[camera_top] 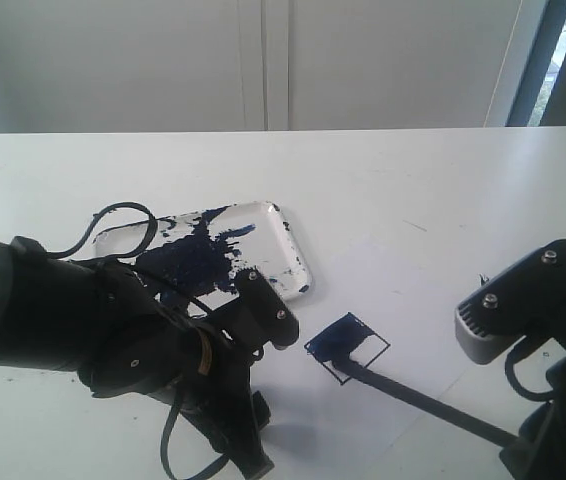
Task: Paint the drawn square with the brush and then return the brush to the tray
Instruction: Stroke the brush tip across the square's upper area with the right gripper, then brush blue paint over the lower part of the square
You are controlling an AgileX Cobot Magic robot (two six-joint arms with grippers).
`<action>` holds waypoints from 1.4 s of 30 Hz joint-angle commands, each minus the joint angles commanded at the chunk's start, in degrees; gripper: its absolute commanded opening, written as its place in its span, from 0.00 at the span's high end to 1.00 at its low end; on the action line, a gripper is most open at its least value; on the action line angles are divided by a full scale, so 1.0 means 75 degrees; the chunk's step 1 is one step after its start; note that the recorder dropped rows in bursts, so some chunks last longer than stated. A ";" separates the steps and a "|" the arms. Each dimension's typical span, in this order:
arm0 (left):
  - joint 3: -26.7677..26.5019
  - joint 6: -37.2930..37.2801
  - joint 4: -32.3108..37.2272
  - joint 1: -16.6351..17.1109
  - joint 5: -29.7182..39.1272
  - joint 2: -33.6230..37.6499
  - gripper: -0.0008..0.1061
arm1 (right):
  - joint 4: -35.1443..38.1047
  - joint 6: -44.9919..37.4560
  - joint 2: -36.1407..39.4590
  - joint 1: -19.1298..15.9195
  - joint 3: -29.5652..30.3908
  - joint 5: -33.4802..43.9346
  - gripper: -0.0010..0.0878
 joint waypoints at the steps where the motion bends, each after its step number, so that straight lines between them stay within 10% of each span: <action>1: 0.0000 0.0000 0.0000 0.0000 0.0000 0.0000 0.44 | 0.0000 0.0000 0.0000 0.0000 0.0000 0.0000 0.99; 23: 0.0000 0.0000 0.0005 0.0000 -0.0013 0.0000 0.44 | -0.1467 0.1031 0.0000 0.0000 0.0000 0.0510 0.99; 42: 0.0000 0.0000 0.0005 0.0000 -0.0034 0.0000 0.44 | 0.0249 -0.0058 0.0000 0.0000 0.0000 0.0174 0.99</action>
